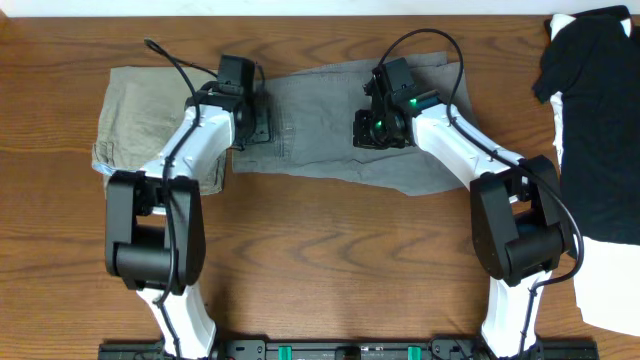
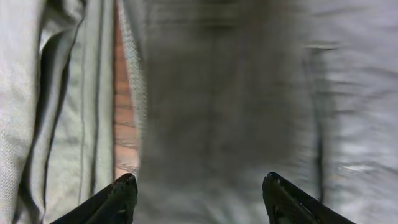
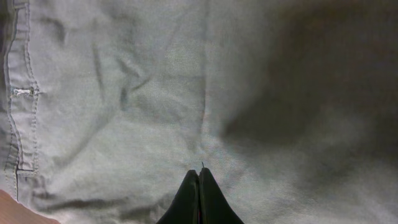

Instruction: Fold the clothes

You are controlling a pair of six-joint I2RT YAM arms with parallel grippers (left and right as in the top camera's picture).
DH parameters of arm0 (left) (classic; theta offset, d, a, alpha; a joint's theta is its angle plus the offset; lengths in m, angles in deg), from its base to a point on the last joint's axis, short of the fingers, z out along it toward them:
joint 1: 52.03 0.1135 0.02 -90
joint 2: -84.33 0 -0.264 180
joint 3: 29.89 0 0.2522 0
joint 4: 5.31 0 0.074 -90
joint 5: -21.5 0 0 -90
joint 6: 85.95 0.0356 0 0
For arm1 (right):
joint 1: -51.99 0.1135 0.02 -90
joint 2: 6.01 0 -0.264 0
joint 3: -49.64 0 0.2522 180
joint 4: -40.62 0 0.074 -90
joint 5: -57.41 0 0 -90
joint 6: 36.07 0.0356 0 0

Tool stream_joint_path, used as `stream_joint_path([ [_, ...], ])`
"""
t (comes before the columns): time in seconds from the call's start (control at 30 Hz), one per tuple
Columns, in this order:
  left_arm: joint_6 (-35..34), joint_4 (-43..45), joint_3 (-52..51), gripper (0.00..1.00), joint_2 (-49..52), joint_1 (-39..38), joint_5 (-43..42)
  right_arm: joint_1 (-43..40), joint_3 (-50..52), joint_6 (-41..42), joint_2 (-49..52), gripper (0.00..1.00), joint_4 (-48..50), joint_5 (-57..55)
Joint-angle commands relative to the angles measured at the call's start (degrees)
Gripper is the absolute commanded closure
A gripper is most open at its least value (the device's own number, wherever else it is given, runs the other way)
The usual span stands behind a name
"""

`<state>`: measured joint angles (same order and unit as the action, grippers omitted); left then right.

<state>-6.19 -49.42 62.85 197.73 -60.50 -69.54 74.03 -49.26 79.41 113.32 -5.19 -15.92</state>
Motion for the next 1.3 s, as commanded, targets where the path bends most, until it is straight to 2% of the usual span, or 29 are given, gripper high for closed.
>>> stream_joint_path([
  [0.0, -0.09, -0.02, 0.66, 0.33, 2.54, 1.7, 0.81, 0.15, 0.24, 0.61, 0.59, 0.99, -0.07, -0.44],
  [0.43, -0.13, -0.57, 0.66, 0.33, 8.44, 1.7, -0.02, 0.15, 0.24, 0.59, 0.59, 0.99, -0.13, -0.44],
  [0.53, -0.11, -0.92, 0.66, 0.42, 8.44, 1.6, -3.1, 0.15, 0.24, 0.59, 0.59, 0.99, -0.09, -0.5],
  [0.73, -0.11, -1.07, 0.66, 0.45, 8.44, 1.6, -7.13, 0.15, 0.24, 0.61, 0.59, 0.99, -0.09, -1.25],
  [0.83, -0.11, -1.62, 0.66, 0.59, 8.44, 1.6, -7.13, 0.15, 0.24, 0.61, 0.59, 0.99, -0.09, -1.25],
  [0.9, -0.11, -1.84, 0.66, 0.75, 8.35, 1.6, -7.13, 0.15, 0.24, 0.61, 0.59, 0.99, -0.11, -1.25],
  [0.93, -0.11, -1.86, 0.68, 0.86, 8.28, 1.6, -7.13, 0.15, 0.24, 0.59, 0.59, 0.99, -0.11, -1.27],
  [0.97, -0.11, -1.84, 0.68, 0.92, 8.04, 1.6, -7.13, 0.15, 0.24, 0.57, 0.59, 0.99, -0.11, -1.27],
  [1.0, -0.09, -1.81, 0.68, 0.94, 7.78, 1.6, -7.13, 0.15, 0.24, 0.55, 0.59, 0.99, -0.11, -1.27],
  [1.27, -0.04, -1.97, 0.68, 0.94, 1.09, 1.6, -7.1, -0.15, -0.04, -2.05, 0.39, 0.99, 0.17, -1.22],
])
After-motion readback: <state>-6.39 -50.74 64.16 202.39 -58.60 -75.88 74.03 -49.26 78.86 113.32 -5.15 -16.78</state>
